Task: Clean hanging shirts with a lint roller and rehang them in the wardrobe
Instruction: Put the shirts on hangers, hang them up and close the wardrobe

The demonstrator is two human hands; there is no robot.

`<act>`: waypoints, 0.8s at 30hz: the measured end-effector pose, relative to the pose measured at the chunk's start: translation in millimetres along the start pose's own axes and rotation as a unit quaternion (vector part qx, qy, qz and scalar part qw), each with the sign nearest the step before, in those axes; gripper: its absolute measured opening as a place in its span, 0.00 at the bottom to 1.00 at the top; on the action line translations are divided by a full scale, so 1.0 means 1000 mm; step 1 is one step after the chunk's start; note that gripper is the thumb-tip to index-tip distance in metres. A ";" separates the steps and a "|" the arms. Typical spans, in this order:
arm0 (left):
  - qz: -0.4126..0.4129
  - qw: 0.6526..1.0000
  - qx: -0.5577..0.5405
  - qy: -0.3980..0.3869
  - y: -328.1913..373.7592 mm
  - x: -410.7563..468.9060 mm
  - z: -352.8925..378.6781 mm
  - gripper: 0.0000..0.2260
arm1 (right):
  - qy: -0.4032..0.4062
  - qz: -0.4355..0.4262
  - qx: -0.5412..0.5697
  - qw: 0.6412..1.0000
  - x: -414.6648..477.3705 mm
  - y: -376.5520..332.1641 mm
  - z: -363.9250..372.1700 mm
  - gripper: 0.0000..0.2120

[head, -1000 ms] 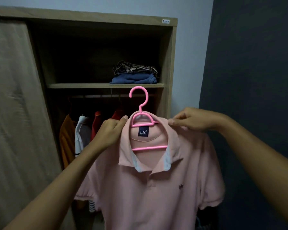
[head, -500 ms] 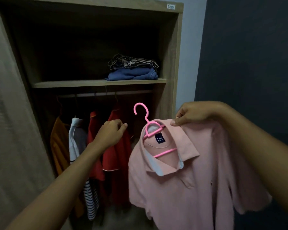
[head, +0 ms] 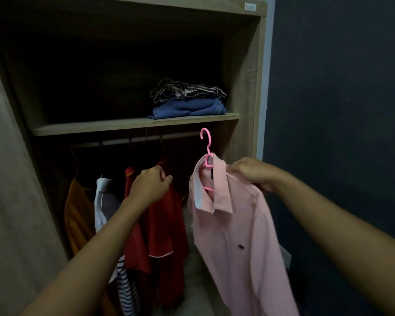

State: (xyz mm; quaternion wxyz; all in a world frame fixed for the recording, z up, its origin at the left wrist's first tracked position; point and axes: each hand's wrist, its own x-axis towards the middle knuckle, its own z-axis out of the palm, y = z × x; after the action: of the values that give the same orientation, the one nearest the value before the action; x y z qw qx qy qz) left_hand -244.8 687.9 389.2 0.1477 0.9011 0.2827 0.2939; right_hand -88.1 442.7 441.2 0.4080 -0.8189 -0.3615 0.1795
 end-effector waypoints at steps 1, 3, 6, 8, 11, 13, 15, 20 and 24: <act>0.002 1.000 0.004 0.007 -0.003 0.003 -0.001 0.12 | 0.000 0.005 0.013 1.000 0.007 0.000 0.007 0.15; -0.001 1.000 0.006 0.016 -0.010 0.011 0.000 0.12 | 0.018 0.009 0.025 0.999 0.024 -0.002 0.020 0.16; -0.012 1.000 0.003 0.010 -0.023 0.027 0.006 0.11 | 0.046 0.001 0.027 0.999 0.054 -0.002 0.040 0.18; -0.022 1.000 0.009 0.001 -0.031 0.039 0.014 0.10 | 0.056 -0.006 0.026 0.998 0.077 0.002 0.051 0.20; -0.047 0.999 0.024 -0.013 -0.041 0.059 0.025 0.14 | 0.076 -0.010 0.034 0.996 0.114 0.013 0.061 0.23; -0.075 0.996 0.037 -0.025 -0.046 0.071 0.033 0.18 | 0.089 -0.011 0.030 0.995 0.135 0.017 0.065 0.21; -0.101 0.993 0.049 -0.034 -0.050 0.082 0.040 0.20 | 0.101 -0.017 0.032 0.994 0.154 0.019 0.066 0.18; -0.146 0.987 0.040 -0.046 -0.059 0.110 0.052 0.21 | 0.117 -0.029 0.046 0.992 0.198 0.023 0.063 0.18; -0.154 0.984 0.060 -0.062 -0.061 0.122 0.062 0.22 | 0.126 -0.030 0.059 0.990 0.228 0.025 0.064 0.17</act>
State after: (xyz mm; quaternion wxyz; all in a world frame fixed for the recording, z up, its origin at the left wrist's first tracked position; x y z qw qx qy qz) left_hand -151.3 803.3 369.1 0.1538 0.8706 0.4254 0.1937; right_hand 39.3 635.5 382.6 0.5030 -0.7981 -0.3209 0.0835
